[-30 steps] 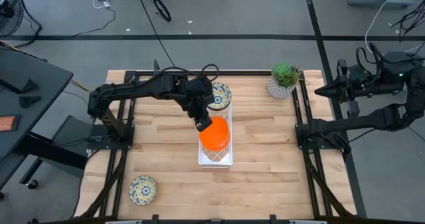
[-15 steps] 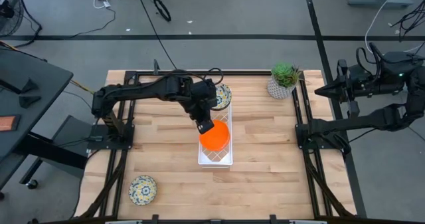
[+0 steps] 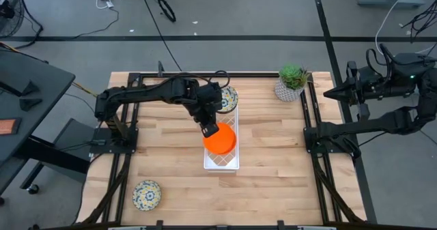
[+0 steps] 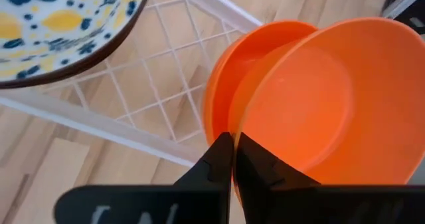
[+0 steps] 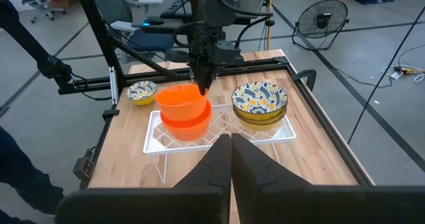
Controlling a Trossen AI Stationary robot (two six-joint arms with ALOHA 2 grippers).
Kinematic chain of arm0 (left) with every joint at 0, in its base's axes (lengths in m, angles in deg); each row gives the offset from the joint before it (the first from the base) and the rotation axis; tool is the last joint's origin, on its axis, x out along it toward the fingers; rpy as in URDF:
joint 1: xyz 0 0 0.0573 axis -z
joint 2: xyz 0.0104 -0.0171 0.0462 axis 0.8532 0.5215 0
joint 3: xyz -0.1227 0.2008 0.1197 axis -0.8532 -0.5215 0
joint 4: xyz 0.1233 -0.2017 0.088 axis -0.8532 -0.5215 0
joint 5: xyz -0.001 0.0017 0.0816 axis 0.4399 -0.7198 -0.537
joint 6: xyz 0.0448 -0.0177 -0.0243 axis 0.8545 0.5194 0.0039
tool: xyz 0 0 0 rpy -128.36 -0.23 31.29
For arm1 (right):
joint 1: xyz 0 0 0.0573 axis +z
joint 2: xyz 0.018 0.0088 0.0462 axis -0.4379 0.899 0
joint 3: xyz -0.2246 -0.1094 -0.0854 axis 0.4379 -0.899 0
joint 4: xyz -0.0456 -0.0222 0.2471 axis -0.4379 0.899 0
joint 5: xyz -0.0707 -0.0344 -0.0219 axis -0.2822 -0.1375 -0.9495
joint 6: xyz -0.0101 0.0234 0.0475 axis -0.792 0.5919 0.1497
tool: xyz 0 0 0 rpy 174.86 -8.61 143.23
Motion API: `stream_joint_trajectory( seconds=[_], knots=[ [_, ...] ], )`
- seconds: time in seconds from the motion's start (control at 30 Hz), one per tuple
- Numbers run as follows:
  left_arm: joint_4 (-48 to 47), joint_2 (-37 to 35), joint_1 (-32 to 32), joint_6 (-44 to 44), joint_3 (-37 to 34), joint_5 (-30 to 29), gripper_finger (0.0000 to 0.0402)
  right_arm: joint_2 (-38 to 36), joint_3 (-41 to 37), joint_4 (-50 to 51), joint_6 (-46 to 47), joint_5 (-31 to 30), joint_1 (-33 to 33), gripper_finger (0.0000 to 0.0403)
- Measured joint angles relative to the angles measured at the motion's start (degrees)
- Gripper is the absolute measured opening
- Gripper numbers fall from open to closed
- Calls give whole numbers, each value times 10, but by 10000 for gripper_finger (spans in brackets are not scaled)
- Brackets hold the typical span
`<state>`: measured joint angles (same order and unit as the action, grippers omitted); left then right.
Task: Pick & Place Mini bowls
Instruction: Stack the orange bowl on top of the orange bowls on the shelf, then stack the yellow patterned bowl on top of the yellow patterned bowls on the shelf
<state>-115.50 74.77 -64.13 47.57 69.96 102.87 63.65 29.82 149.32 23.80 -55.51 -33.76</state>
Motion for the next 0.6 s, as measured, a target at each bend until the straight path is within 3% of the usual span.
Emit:
stream_joint_trajectory(
  seconds=[0.27, 0.6],
  knots=[
    [-3, 0, 0, 7, 0, -5, 9, 0, 0, 0, 0, 0, 0, 11],
    [-3, 0, 1, 22, 0, -4, 59, 0, 0, 0, 0, 0, 0, 11]
  ],
)
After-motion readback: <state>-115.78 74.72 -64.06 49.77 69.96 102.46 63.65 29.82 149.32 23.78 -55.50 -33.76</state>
